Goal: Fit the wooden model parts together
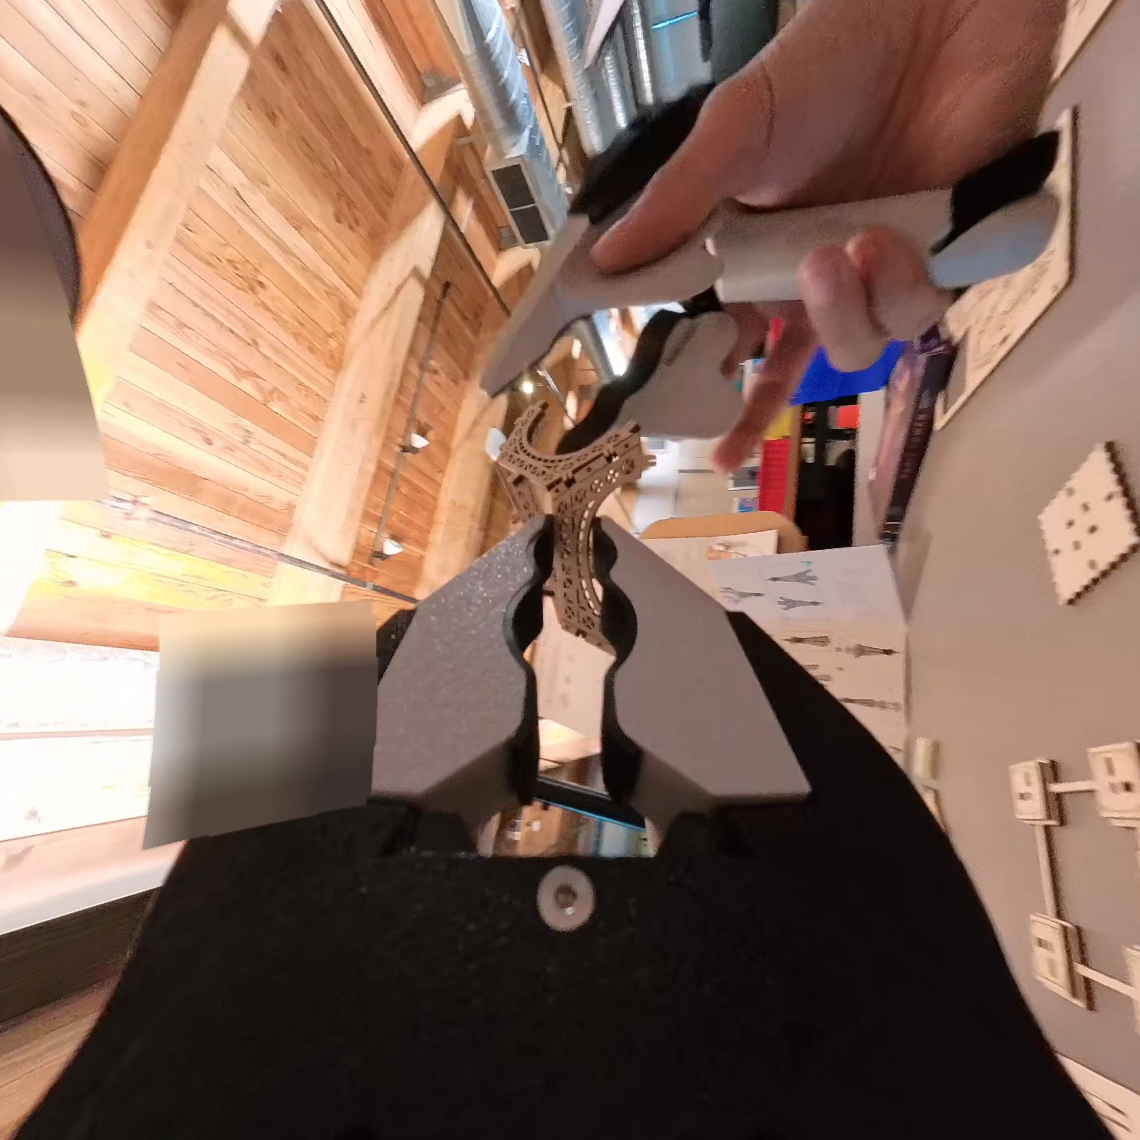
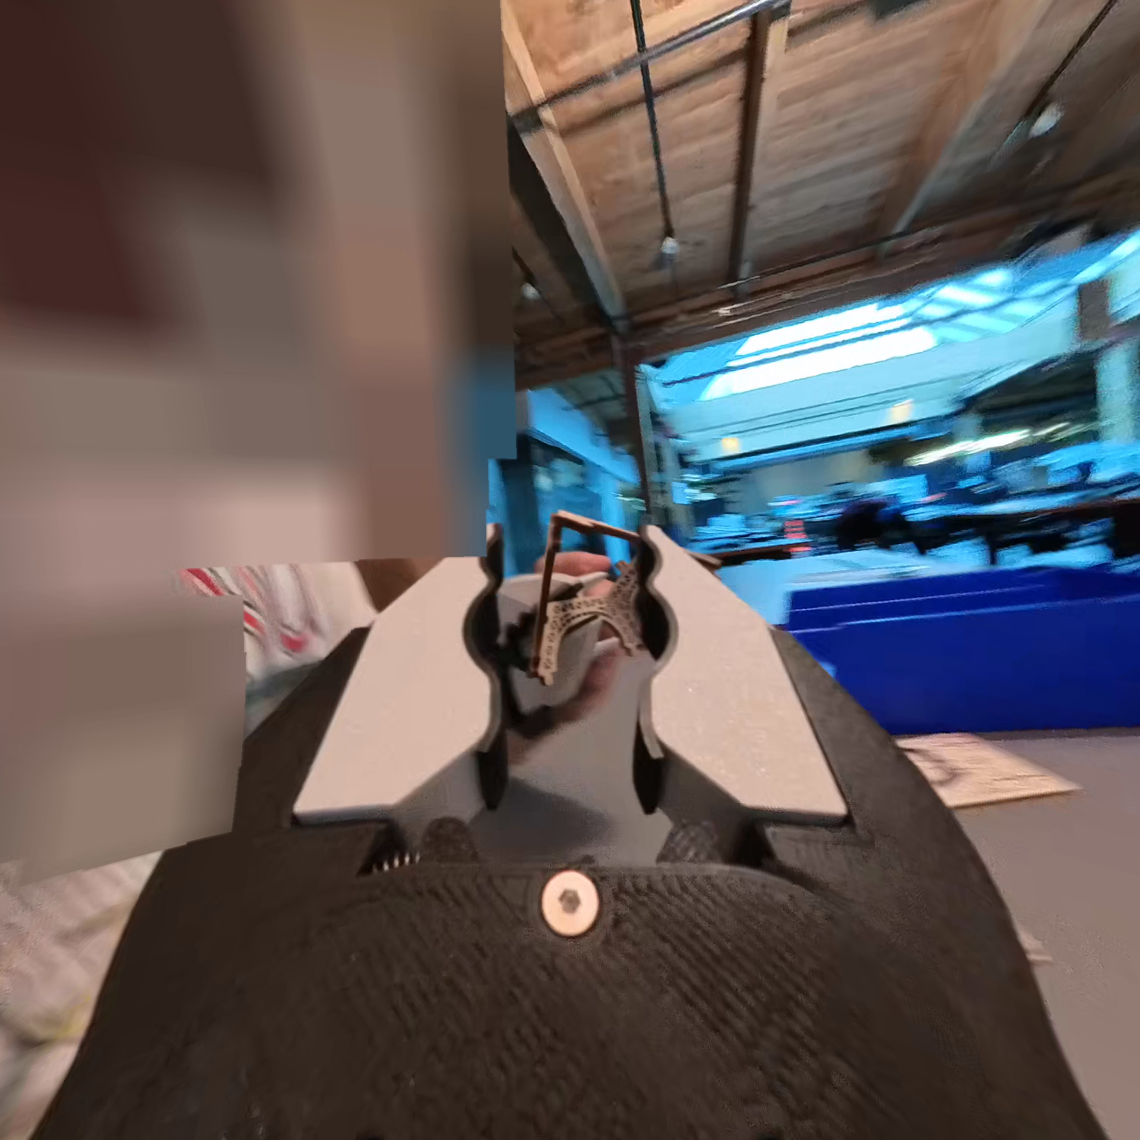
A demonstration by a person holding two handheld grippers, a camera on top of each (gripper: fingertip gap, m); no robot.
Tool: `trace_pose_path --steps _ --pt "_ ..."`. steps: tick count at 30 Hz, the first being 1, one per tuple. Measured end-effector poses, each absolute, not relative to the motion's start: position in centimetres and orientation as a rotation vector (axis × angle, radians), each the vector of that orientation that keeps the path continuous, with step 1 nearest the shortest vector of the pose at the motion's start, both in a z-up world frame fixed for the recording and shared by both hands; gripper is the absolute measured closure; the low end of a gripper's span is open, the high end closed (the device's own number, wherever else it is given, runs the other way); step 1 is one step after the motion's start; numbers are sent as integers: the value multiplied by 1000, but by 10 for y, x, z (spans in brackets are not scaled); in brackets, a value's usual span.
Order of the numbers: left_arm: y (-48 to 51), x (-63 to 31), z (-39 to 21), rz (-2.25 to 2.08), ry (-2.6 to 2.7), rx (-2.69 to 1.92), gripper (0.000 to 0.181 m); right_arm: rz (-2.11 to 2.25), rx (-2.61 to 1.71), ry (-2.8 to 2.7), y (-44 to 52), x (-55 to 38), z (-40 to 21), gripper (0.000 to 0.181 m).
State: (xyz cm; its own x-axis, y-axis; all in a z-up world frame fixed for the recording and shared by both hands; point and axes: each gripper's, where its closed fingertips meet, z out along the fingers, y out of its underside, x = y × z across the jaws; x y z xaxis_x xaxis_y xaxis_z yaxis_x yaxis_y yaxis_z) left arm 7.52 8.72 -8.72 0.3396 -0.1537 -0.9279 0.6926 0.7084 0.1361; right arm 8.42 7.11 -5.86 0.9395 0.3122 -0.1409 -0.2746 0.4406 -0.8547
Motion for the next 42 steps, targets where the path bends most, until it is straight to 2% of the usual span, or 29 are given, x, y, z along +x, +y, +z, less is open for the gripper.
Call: trace_pose_path --steps 1,6,8,11,13,16,30,42 --pt "88 78 -89 -610 1136 571 173 205 -1085 -88 71 83 -59 134" --pt "94 88 -99 -669 1313 545 173 -598 -1330 -286 74 99 -69 135" --pt "94 87 -100 -677 1328 552 173 -810 -1400 -371 75 101 -71 142" --pt "91 84 -99 -680 1320 561 173 -999 -1598 -484 81 110 -93 142" --pt "89 83 -98 -683 1308 560 173 -1036 -1571 -484 83 108 -88 147" --pt "89 85 -101 -674 1331 560 173 -1032 -1528 -470 81 105 -78 163" --pt "89 91 -116 -588 1441 602 173 -1253 -1699 -624 75 111 -92 159" --pt "84 91 -123 -498 1453 654 173 -1238 -1844 -622 77 119 -112 162"
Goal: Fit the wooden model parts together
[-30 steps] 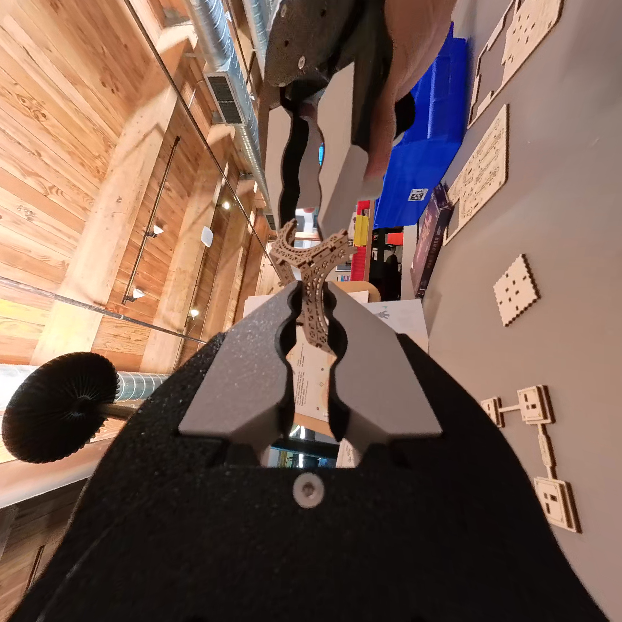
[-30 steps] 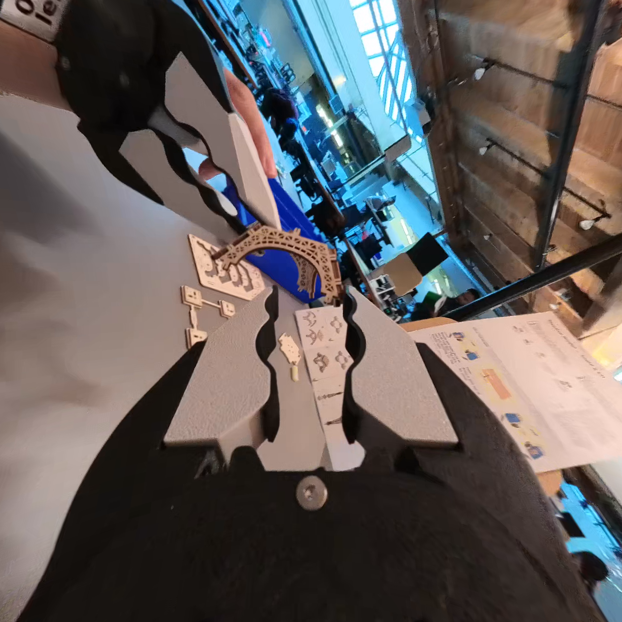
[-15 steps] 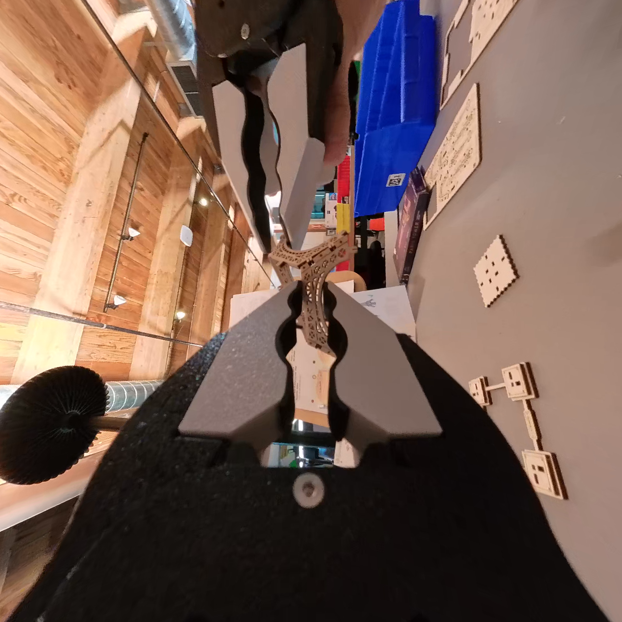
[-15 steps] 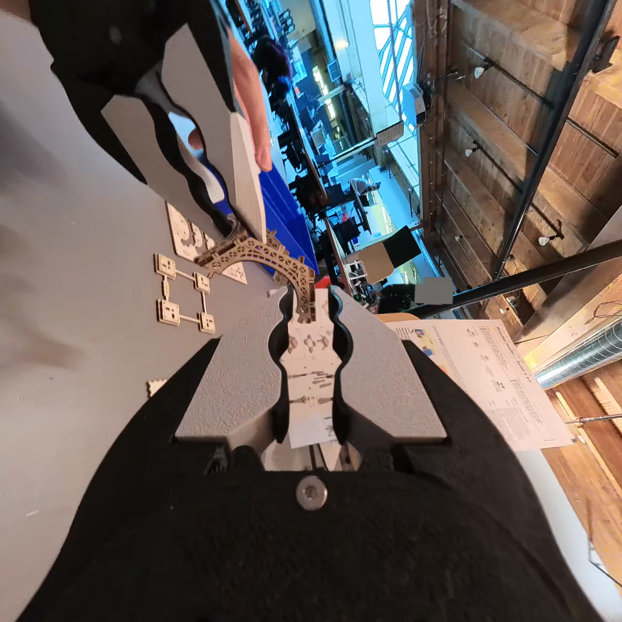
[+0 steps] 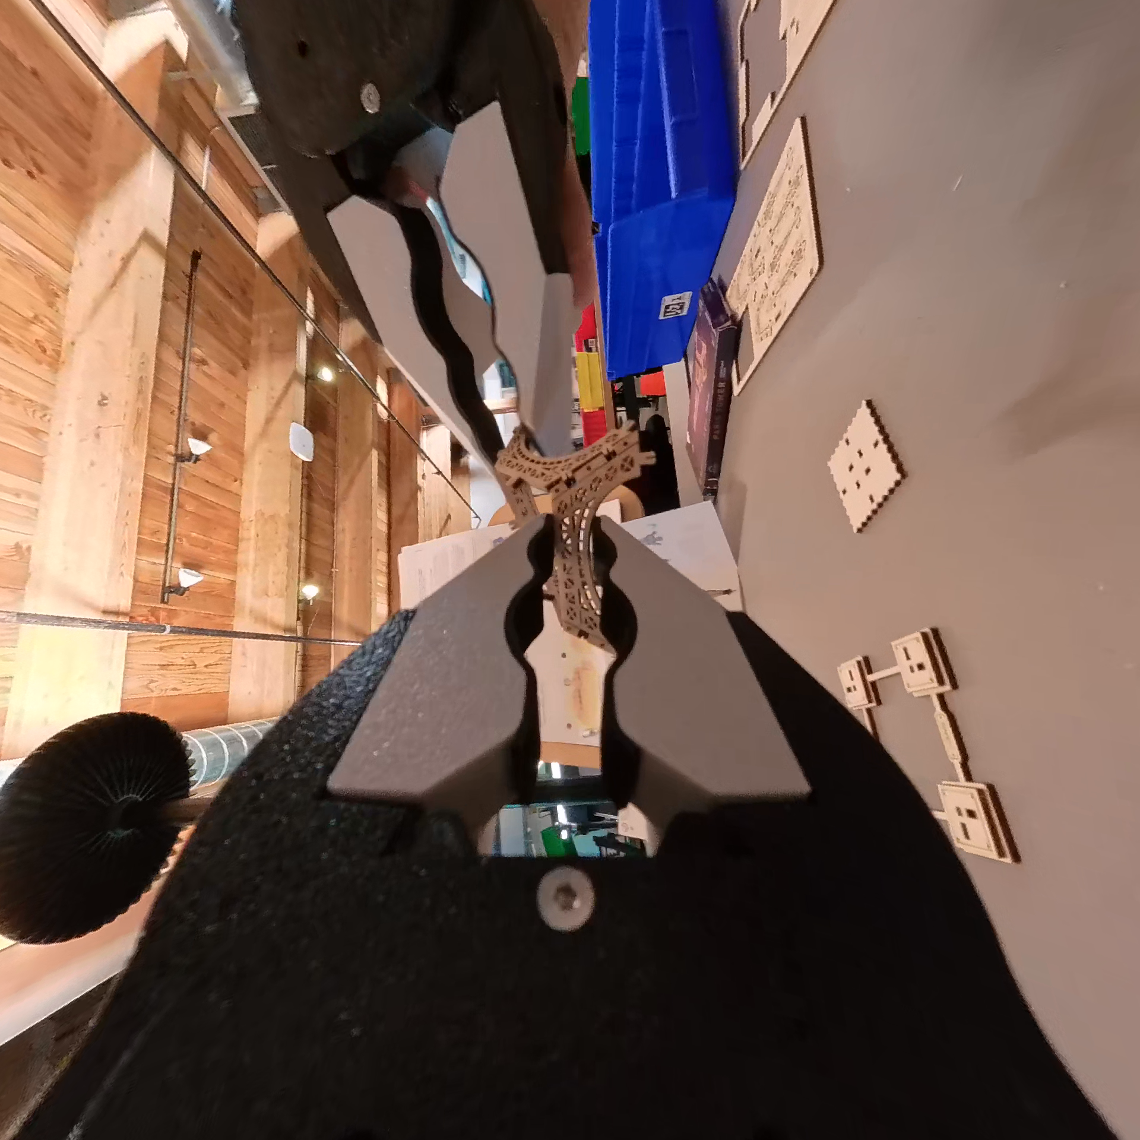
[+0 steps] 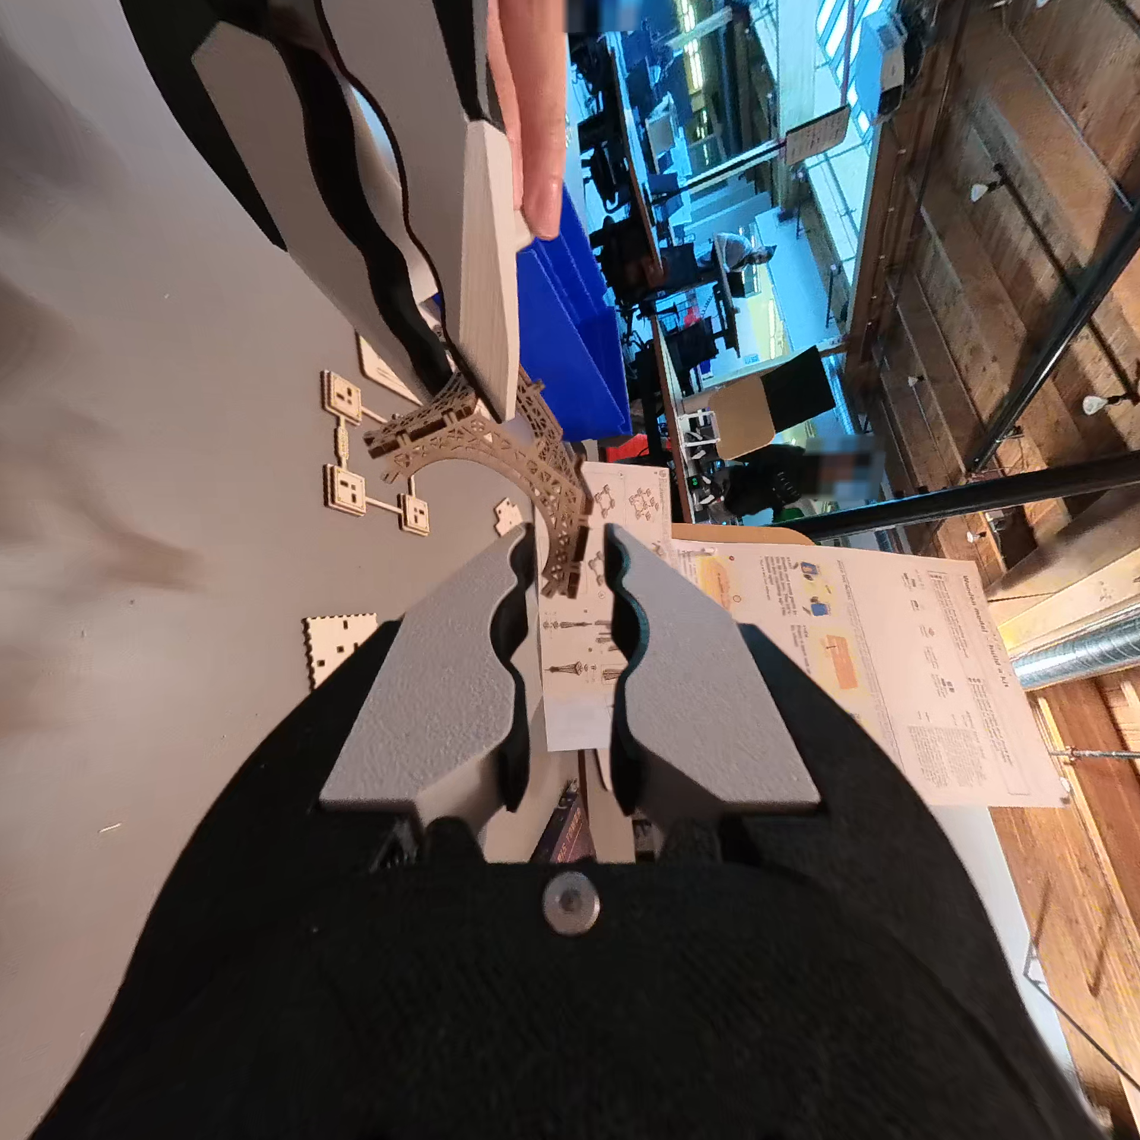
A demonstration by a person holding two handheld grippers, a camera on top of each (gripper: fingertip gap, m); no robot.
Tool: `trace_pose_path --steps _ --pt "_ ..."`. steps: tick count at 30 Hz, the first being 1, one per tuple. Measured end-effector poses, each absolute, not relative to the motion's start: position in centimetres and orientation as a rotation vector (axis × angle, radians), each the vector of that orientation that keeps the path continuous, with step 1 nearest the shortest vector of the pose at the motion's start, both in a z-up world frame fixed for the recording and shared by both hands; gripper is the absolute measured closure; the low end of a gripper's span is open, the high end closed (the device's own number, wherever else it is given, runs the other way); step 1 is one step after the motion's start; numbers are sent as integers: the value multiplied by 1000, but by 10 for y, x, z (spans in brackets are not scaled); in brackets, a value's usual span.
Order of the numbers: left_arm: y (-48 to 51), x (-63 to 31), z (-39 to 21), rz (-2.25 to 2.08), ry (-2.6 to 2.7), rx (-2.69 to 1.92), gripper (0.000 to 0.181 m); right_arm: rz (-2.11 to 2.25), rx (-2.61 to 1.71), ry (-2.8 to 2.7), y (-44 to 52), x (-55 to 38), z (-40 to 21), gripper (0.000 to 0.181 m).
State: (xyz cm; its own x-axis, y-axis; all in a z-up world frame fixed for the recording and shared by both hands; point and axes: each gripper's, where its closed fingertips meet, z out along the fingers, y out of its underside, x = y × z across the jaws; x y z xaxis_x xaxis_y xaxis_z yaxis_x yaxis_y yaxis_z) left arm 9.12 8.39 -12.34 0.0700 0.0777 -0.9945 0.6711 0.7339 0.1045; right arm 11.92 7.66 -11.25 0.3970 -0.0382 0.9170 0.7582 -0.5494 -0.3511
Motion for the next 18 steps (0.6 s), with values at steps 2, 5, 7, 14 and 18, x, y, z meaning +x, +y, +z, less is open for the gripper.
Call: trace_pose_path --steps 2,5,7,14,18 --pt "85 93 -125 -493 1465 643 173 -1230 -1847 -630 77 118 -114 170" --pt "87 94 -124 -515 1494 619 173 -1261 -1818 -619 78 119 -109 163" --pt "87 93 -124 -518 1502 618 173 -1267 -1810 -619 79 119 -109 162" --pt "89 95 -125 -535 1532 595 173 -1263 -1824 -623 81 119 -113 171" --pt "90 95 -124 -543 1540 586 173 -1268 -1828 -615 82 120 -112 172"
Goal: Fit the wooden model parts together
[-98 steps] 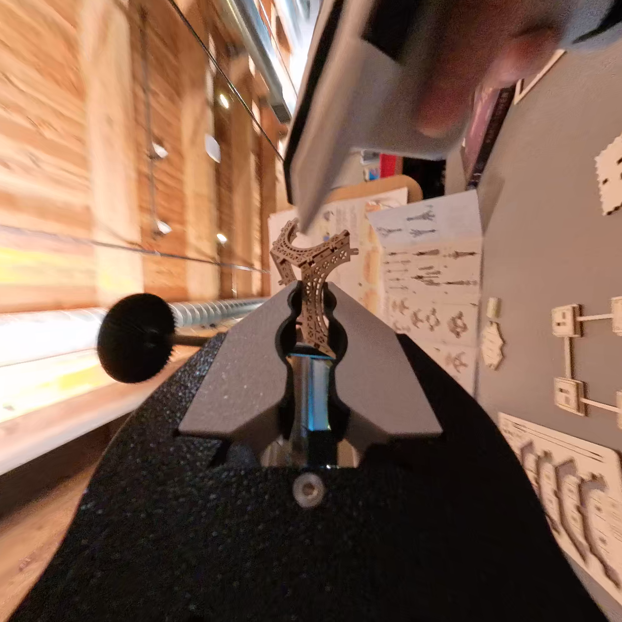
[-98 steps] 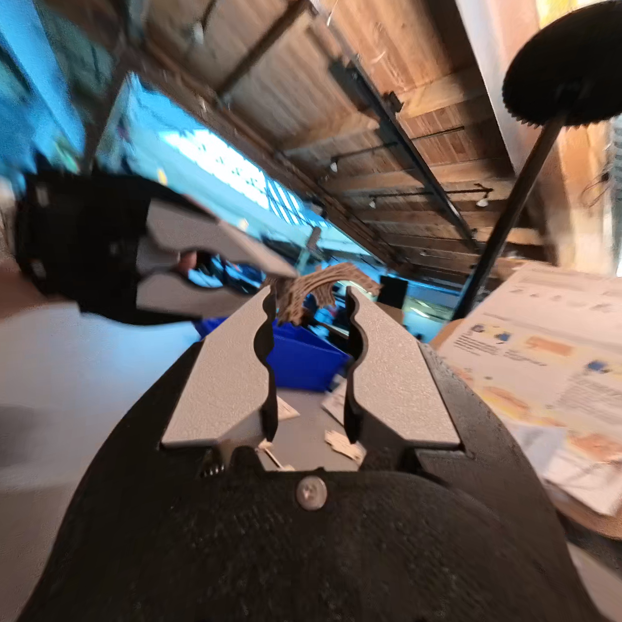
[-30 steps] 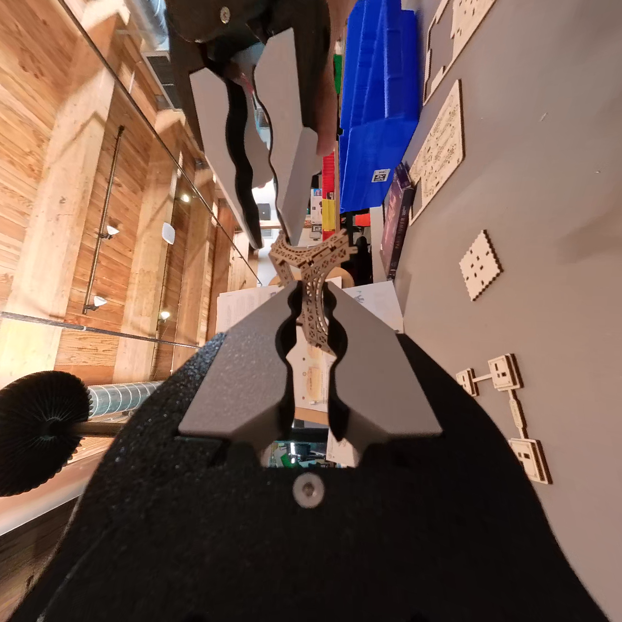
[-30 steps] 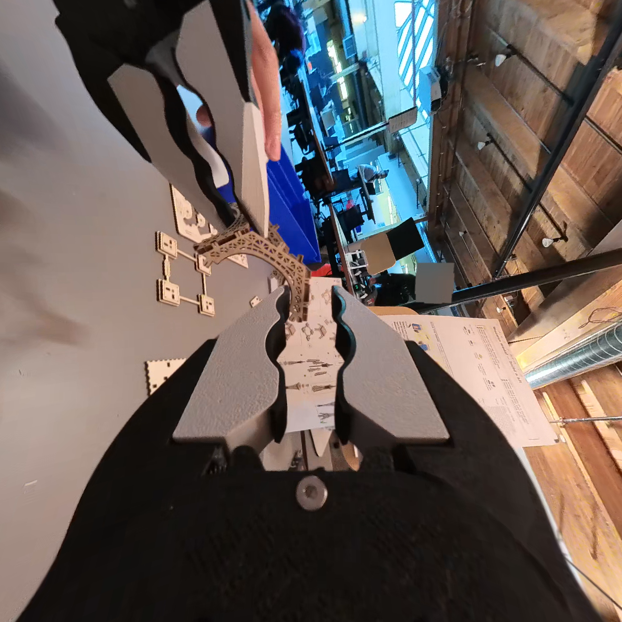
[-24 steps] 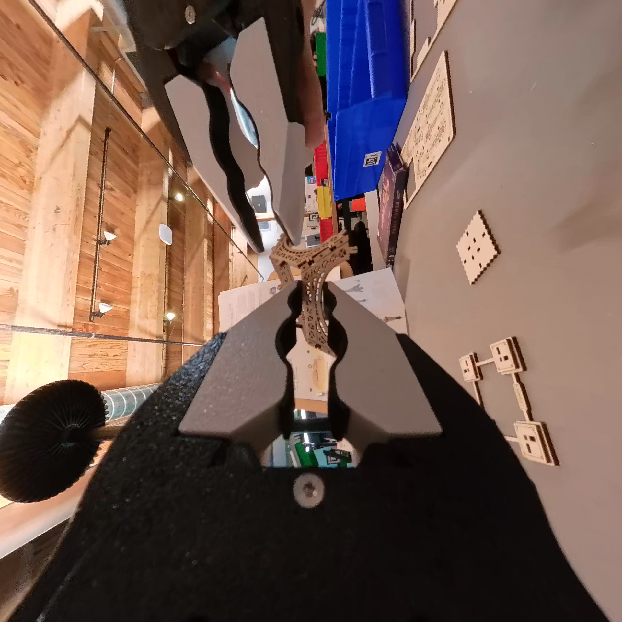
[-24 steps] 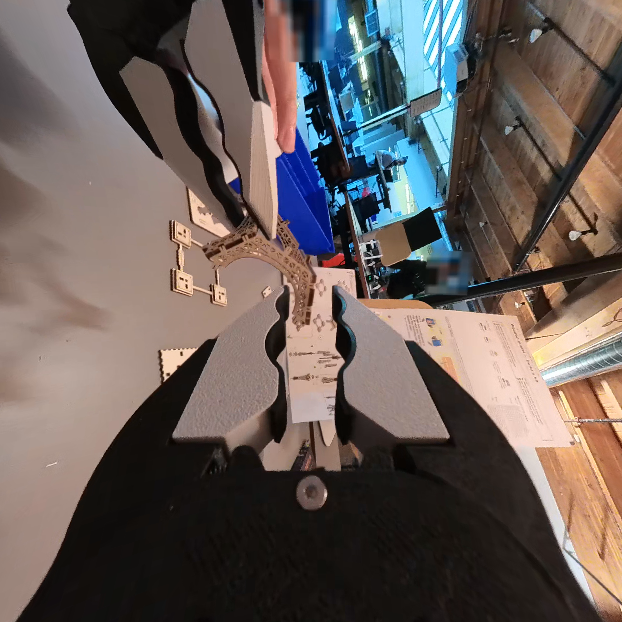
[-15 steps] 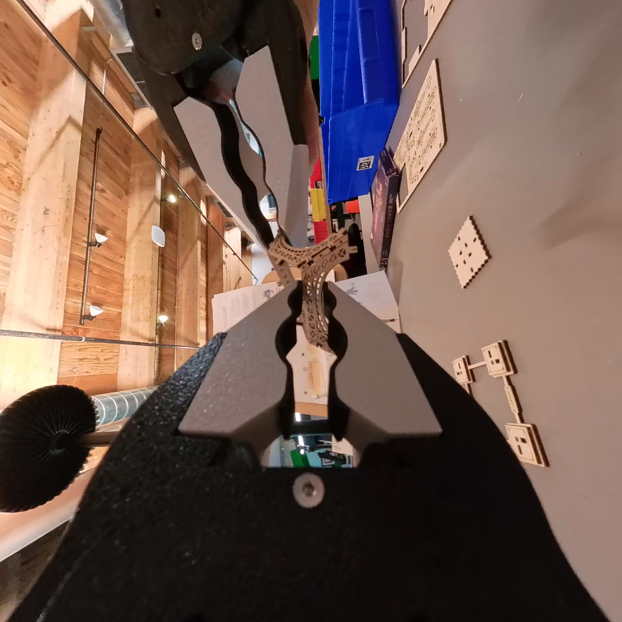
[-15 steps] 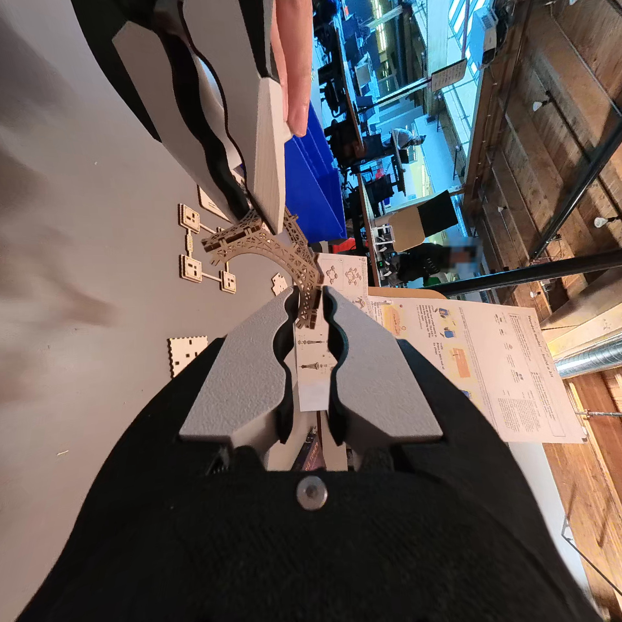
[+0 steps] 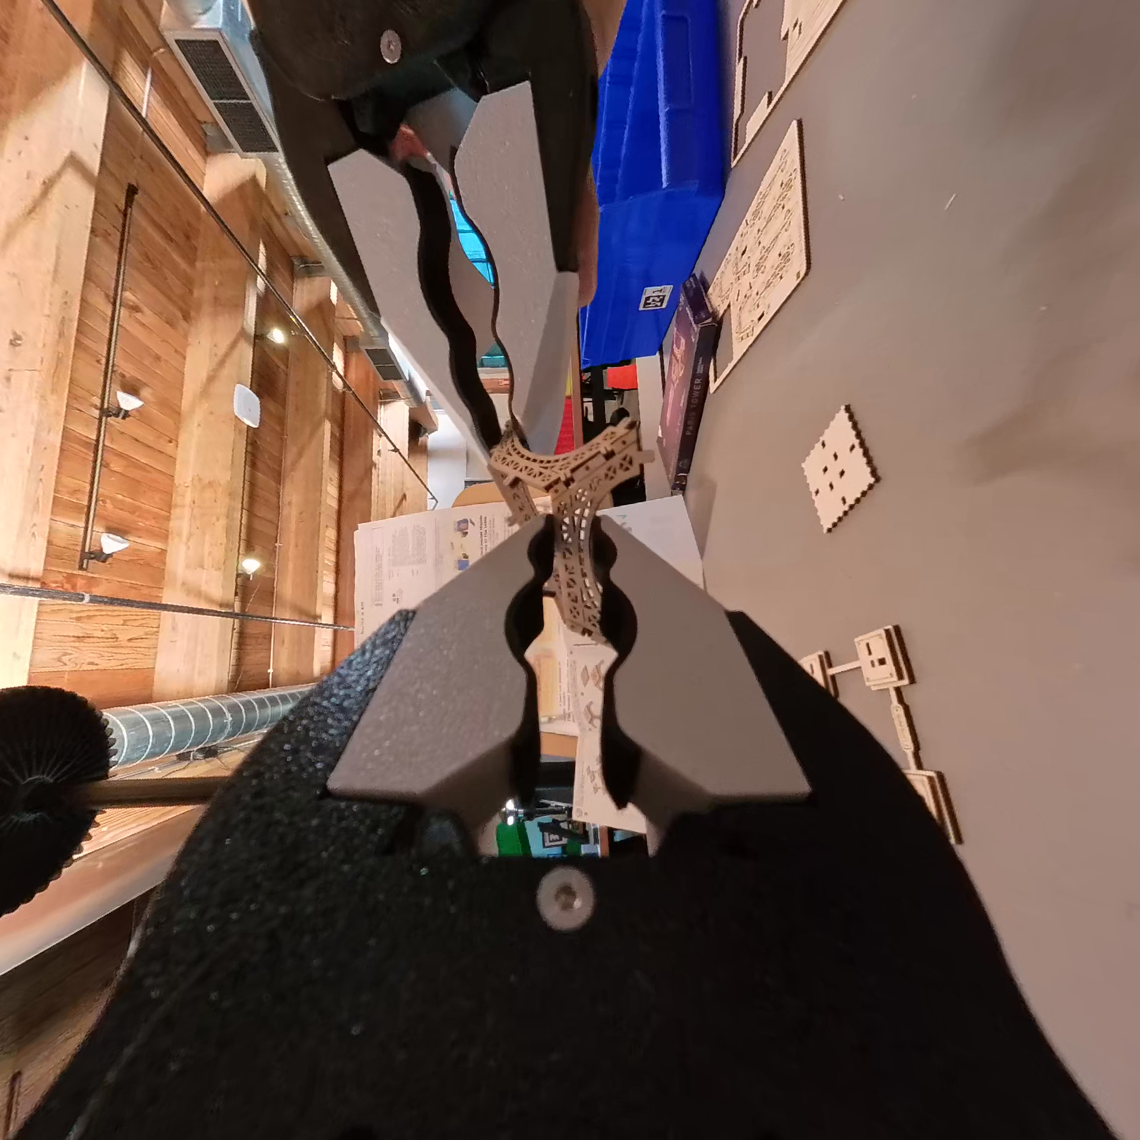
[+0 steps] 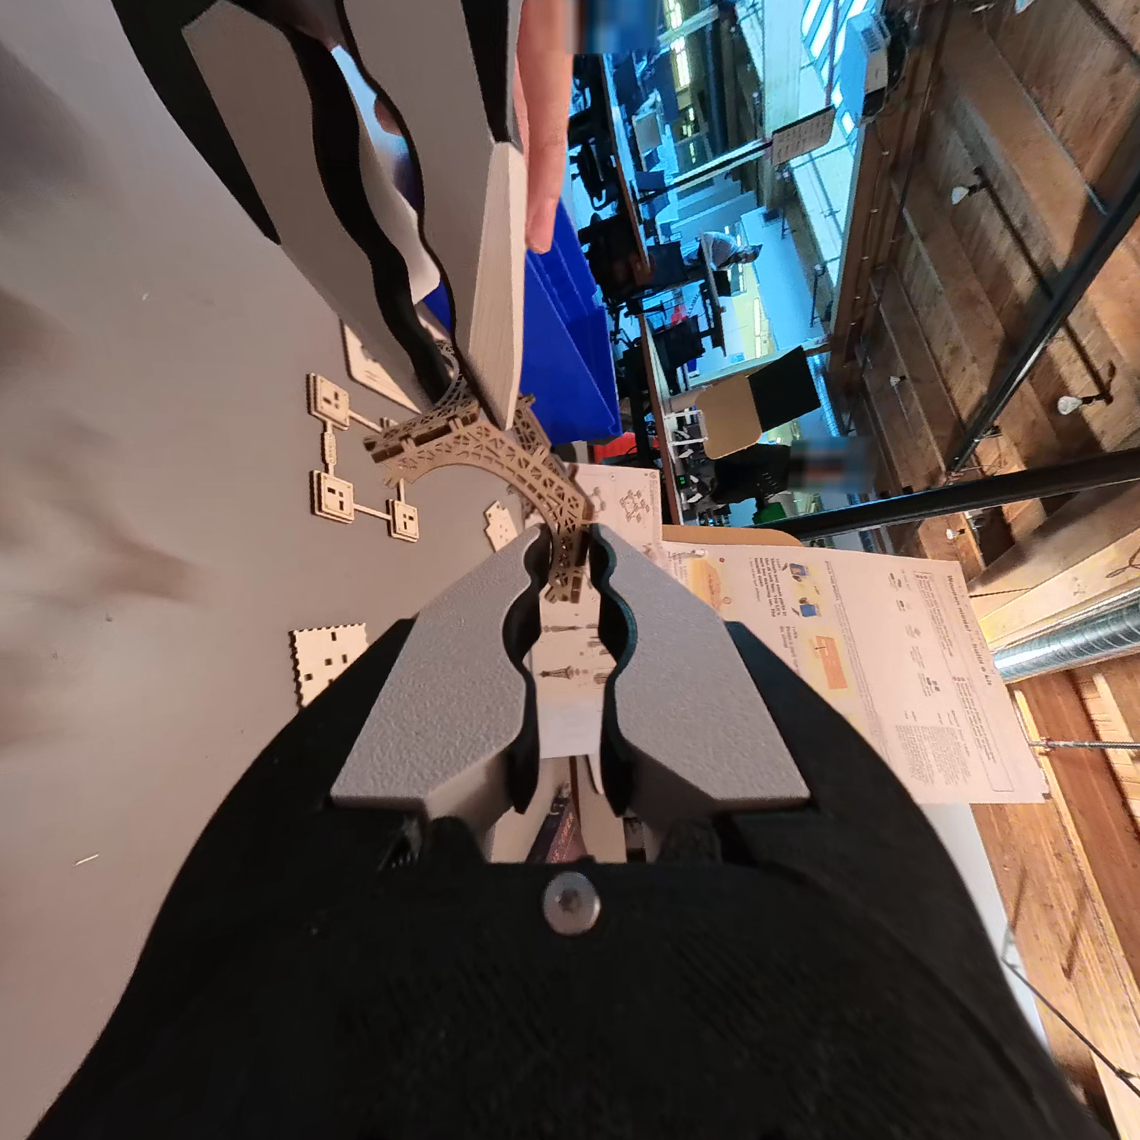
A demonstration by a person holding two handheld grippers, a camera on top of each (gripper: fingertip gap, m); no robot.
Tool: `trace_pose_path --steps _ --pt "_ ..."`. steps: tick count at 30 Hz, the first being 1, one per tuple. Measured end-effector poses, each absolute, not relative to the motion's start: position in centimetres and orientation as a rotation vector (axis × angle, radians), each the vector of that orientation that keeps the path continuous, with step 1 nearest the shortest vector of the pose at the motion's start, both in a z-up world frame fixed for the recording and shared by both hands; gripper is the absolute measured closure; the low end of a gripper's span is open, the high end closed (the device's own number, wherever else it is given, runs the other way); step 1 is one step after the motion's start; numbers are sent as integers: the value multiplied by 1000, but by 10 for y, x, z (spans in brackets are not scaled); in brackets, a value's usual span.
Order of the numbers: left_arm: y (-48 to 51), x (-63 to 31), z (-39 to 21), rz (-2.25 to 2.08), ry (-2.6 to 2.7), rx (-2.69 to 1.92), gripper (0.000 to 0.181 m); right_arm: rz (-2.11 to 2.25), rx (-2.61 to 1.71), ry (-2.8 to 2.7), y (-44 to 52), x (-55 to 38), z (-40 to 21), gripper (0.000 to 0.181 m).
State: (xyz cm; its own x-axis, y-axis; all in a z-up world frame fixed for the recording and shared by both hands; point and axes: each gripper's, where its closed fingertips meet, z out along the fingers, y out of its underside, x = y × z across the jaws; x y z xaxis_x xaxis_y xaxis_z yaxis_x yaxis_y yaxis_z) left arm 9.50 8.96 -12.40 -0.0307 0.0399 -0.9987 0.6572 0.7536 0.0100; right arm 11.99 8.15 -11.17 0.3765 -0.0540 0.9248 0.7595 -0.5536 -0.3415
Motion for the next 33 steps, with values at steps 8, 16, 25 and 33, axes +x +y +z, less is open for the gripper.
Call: trace_pose_path --steps 8,16,25,33 --pt "91 95 -123 -558 1549 579 173 -1240 -1853 -584 82 120 -111 173" --pt "93 93 -112 -518 1382 620 173 -816 -1751 -417 71 101 -94 135" --pt "81 71 -94 -520 1091 661 173 141 -1526 -139 54 67 -71 129" --pt "74 62 -90 -540 1030 675 173 406 -1378 -74 56 65 -62 152"
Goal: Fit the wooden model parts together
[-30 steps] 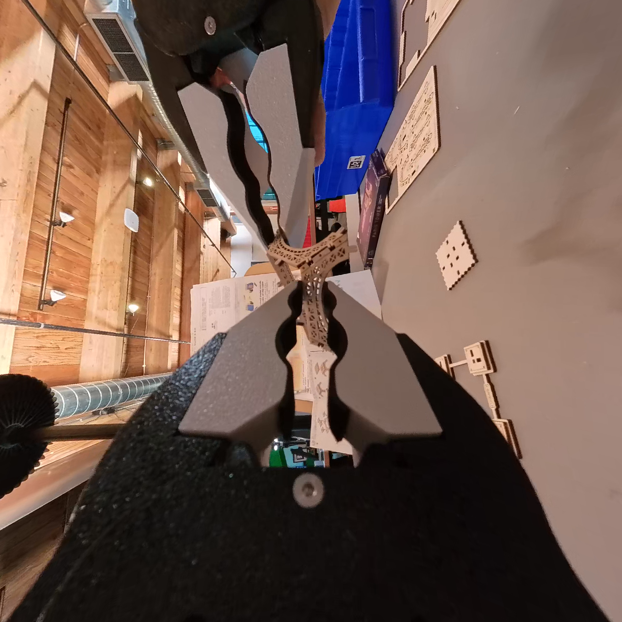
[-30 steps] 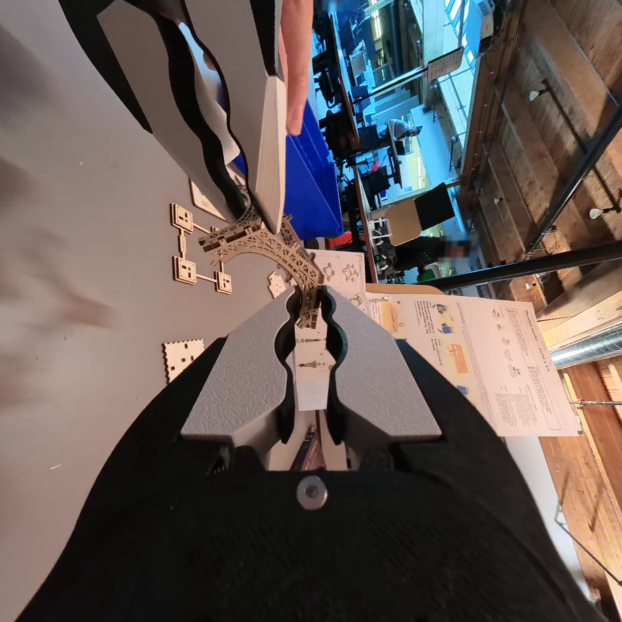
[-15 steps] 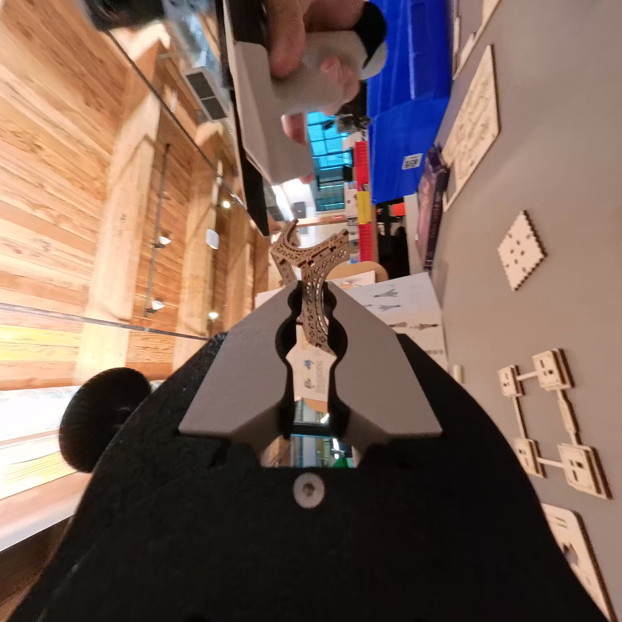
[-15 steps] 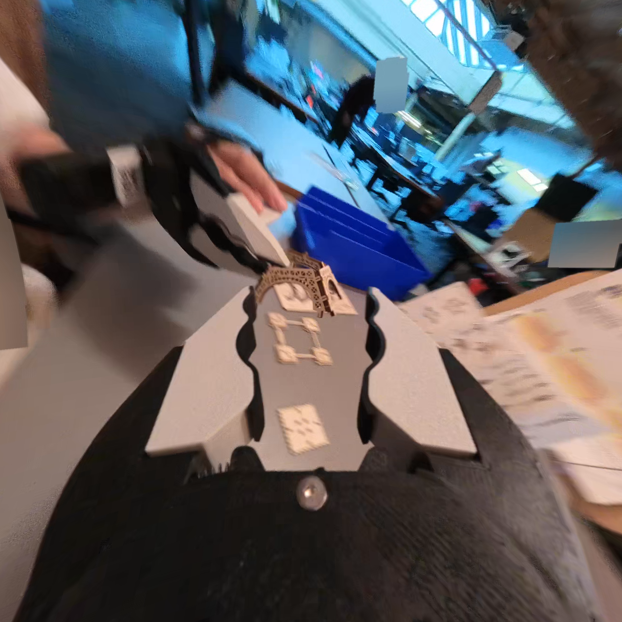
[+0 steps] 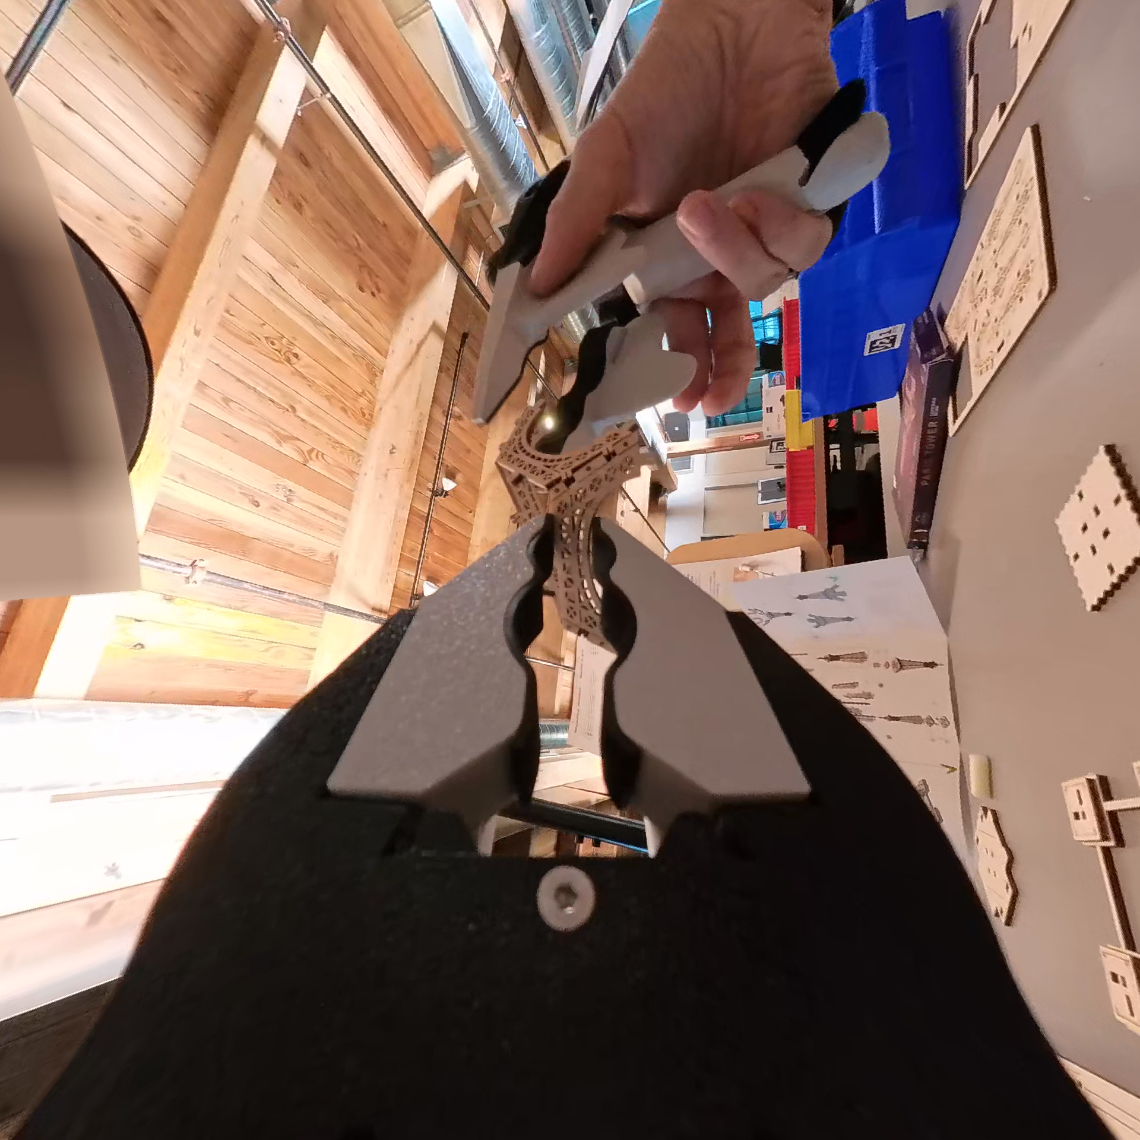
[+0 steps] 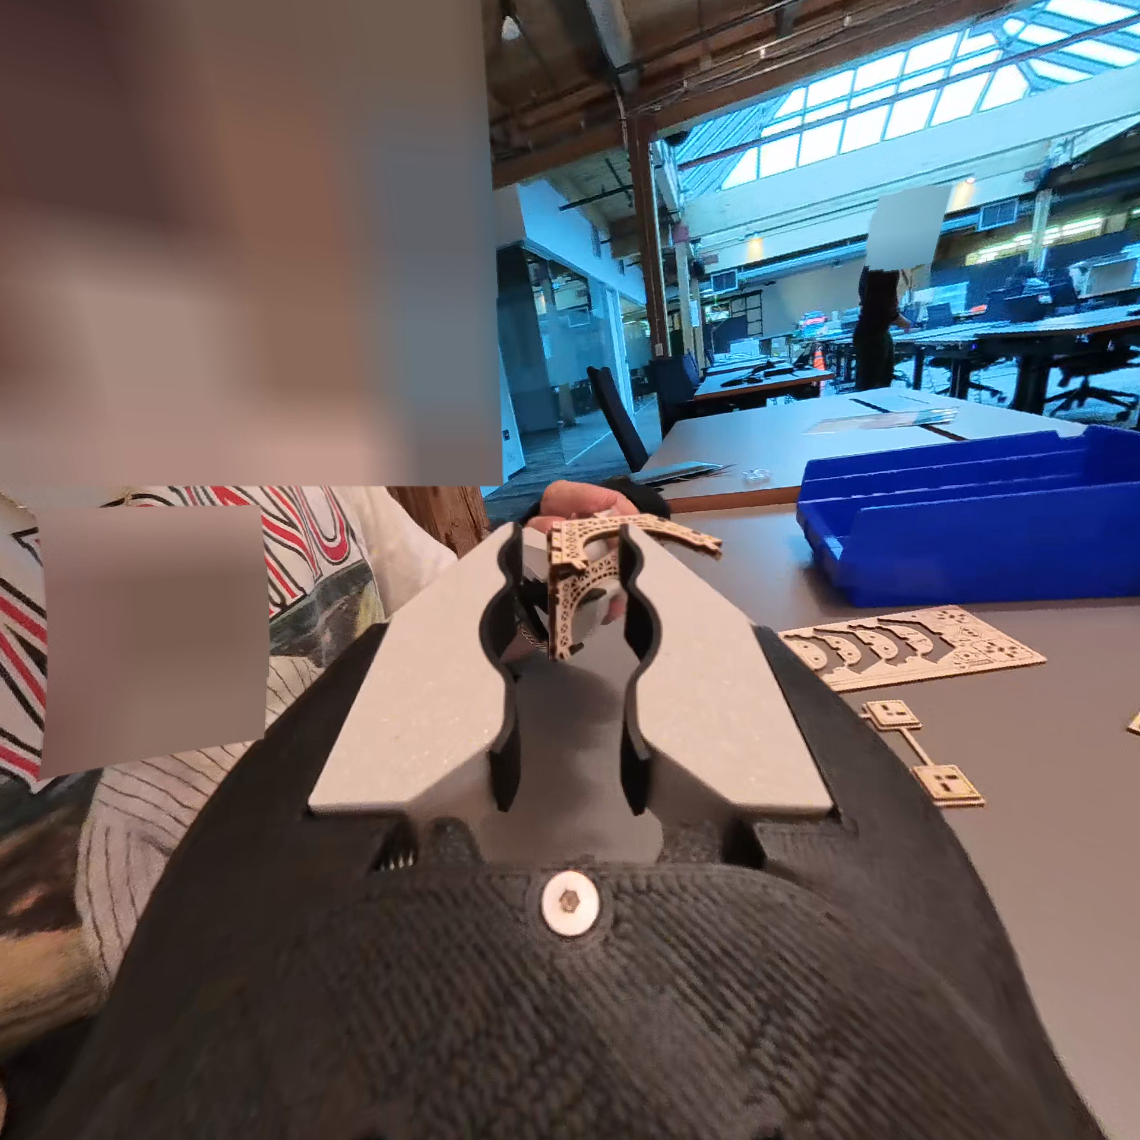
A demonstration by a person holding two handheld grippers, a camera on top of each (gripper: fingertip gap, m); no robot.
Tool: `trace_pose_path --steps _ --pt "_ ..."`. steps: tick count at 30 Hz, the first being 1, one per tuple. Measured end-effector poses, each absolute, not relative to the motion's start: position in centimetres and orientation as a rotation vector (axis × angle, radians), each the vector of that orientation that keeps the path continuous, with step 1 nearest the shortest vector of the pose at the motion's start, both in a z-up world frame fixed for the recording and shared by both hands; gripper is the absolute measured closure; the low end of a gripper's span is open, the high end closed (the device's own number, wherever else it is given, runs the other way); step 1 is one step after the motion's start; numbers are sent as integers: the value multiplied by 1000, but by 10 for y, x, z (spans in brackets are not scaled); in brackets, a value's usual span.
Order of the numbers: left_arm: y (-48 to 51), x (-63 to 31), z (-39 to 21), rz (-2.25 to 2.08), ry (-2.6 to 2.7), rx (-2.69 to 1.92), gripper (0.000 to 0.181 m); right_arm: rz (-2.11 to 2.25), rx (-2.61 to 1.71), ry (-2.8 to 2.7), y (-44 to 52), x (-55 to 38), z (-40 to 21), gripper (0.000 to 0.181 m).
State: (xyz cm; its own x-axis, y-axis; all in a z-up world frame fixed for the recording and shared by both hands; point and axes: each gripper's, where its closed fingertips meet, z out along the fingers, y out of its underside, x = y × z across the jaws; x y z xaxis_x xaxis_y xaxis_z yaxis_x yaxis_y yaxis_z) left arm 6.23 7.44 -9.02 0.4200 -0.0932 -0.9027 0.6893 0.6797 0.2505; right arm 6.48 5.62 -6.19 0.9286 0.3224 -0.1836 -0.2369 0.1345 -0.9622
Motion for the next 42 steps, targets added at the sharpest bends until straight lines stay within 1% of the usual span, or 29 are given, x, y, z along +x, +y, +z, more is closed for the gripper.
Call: trace_pose_path --steps 1,2,4,6,15,34,42 --pt "75 62 -90 -540 1030 673 173 423 -1378 -80 56 63 -62 150" --pt "75 63 -90 -540 1031 674 173 438 -1384 -83 56 62 -64 155" --pt "74 63 -91 -538 1033 676 173 435 -1398 -87 57 61 -66 151" --pt "74 63 -91 -533 1034 678 173 451 -1387 -87 57 60 -65 155" --pt "74 66 -95 -503 1035 684 173 482 -1392 -35 58 67 -69 166" --pt "73 66 -96 -504 1047 700 173 455 -1414 -98 56 63 -72 169" --pt "72 67 -97 -498 1048 702 172 380 -1421 -144 54 62 -73 169"
